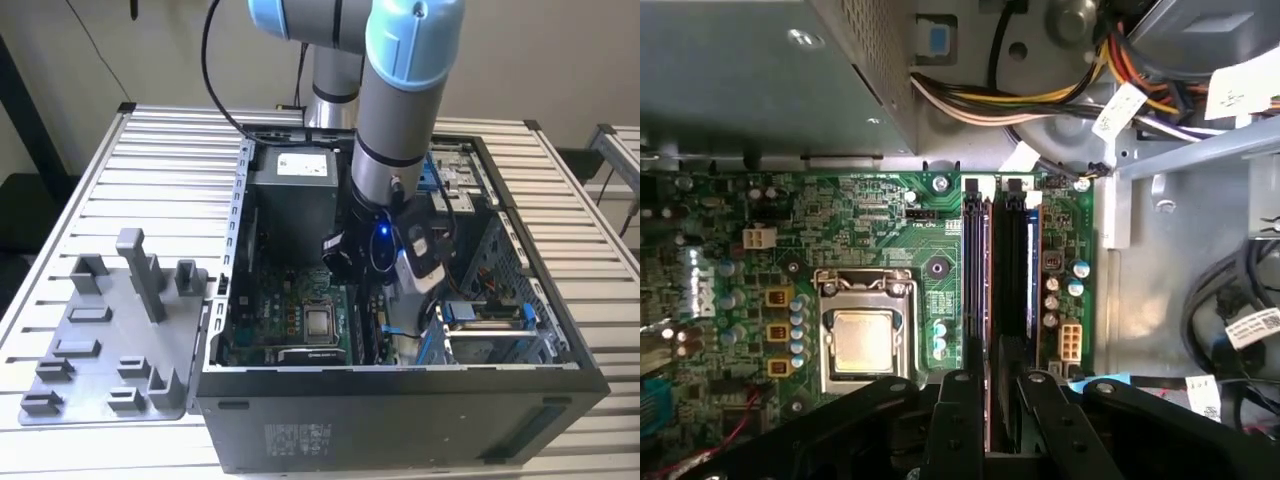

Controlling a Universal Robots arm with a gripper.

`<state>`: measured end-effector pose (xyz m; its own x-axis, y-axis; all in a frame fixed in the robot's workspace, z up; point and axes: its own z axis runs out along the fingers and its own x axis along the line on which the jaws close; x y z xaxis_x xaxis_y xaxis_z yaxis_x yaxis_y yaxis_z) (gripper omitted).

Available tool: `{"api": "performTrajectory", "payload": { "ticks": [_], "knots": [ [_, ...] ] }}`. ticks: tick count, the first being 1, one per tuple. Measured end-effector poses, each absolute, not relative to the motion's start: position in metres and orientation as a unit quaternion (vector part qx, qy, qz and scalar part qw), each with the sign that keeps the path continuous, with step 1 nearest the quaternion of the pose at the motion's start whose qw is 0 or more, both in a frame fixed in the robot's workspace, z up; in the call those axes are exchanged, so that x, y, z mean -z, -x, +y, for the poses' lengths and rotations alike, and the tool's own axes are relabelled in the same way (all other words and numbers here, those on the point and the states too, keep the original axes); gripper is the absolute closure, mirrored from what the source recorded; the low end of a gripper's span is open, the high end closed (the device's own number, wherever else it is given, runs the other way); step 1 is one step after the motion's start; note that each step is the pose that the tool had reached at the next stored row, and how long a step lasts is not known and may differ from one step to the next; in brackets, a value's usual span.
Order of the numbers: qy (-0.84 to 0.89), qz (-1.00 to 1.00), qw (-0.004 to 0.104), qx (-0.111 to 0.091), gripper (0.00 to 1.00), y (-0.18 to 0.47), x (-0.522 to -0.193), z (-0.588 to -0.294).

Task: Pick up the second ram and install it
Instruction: 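Insert the second ram into the second slot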

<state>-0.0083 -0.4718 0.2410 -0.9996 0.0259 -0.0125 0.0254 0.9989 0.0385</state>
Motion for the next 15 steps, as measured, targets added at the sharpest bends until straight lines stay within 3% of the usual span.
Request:
{"api": "performTrajectory", "payload": {
  "ticks": [4,7,15],
  "knots": [
    [-0.013,1.0,0.007,-0.019,0.78,0.0083,-0.2415,-0.4718],
    [-0.013,1.0,0.006,-0.019,0.89,0.0083,-0.2415,-0.4718],
    [-0.013,1.0,0.007,-0.019,0.89,0.0083,-0.2415,-0.4718]
  ]
}}
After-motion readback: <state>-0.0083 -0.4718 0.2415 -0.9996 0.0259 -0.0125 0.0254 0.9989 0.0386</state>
